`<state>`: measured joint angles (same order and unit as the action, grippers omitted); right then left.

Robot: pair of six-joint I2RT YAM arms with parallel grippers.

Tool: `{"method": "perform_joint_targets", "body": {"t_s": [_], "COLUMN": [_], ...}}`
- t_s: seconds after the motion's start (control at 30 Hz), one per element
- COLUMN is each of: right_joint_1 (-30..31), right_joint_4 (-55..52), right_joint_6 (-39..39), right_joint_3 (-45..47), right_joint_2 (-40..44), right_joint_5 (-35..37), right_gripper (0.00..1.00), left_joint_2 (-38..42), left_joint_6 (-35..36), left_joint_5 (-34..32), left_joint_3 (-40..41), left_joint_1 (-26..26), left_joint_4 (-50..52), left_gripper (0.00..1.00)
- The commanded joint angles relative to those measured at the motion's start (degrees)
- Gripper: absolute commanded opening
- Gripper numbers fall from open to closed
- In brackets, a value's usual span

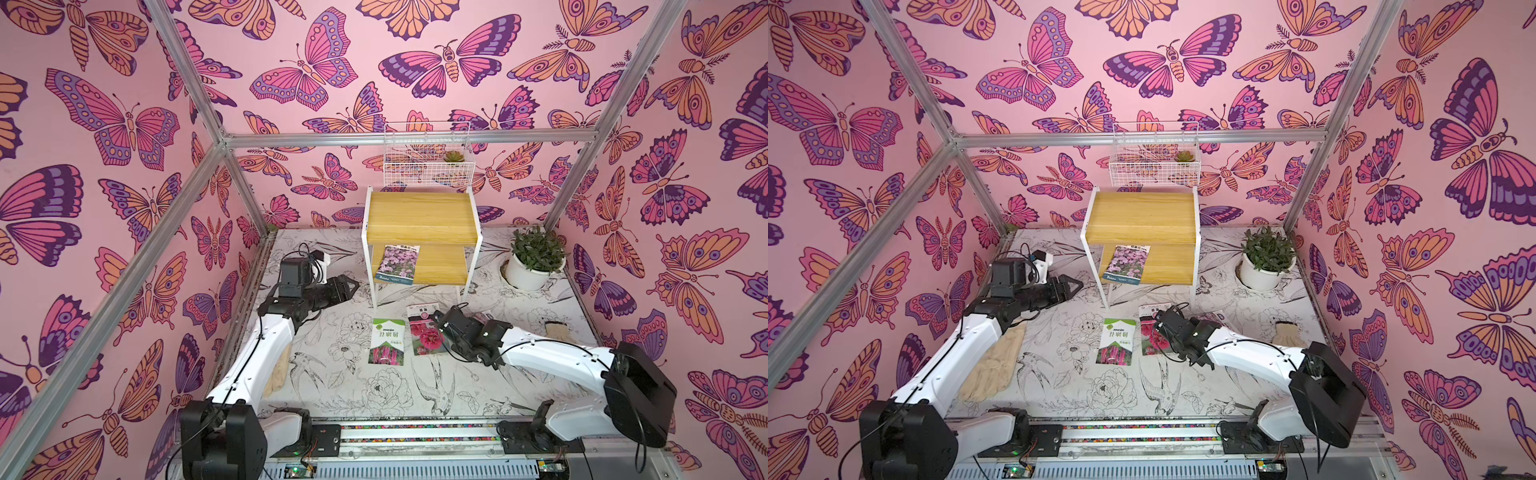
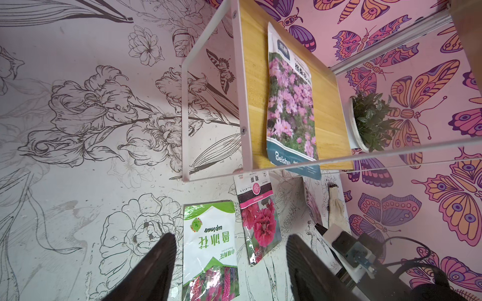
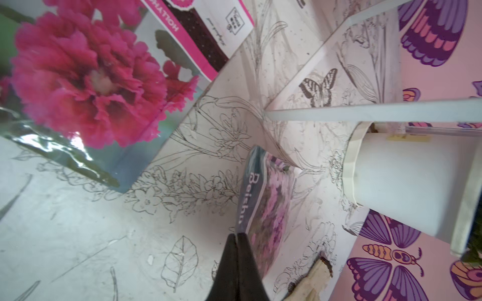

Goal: Take the seed bag off the shelf
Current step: Place the seed packet at the center of the board.

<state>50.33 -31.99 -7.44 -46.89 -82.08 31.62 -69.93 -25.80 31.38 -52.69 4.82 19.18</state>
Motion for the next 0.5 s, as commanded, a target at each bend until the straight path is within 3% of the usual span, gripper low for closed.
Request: {"method": "perform_joint_targets", "body": {"t_s": [0.0, 0.27, 0.3, 0.37, 0.47], "right_joint_1": [-1.20, -3.82, -4.05, -4.31, -4.41], "right_joint_4": [-2.64, -1.94, -1.89, -1.89, -1.93], "right_joint_6": [2.16, 2.61, 2.54, 2.53, 2.69], "right_joint_3": [-1.45, -1.17, -1.26, -1.34, -1.62], "right_joint_2": [-3.34, -4.83, -5.02, -5.57, -6.28], "right_joint_5": [-4.99, -6.63, -6.75, -6.97, -6.55], "right_gripper": [0.00, 0.02, 0.05, 0.23, 0.27], "left_joint_2": [-0.39, 0.48, 0.41, 0.53, 0.82], "left_joint_6": [0.51, 0.14, 0.14, -0.04, -0.21], "left_joint_5": [1.24, 0.95, 0.97, 0.95, 0.92], "left_joint_3": [0.26, 0.48, 0.48, 0.48, 0.39], "left_joint_1": [-0.35, -0.48, -0.50, -0.51, -0.46], "left_joint_4": [-1.22, -1.16, -1.11, -1.17, -1.15], "left_gripper": [0.70, 0.70, 0.70, 0.70, 0.69]}}
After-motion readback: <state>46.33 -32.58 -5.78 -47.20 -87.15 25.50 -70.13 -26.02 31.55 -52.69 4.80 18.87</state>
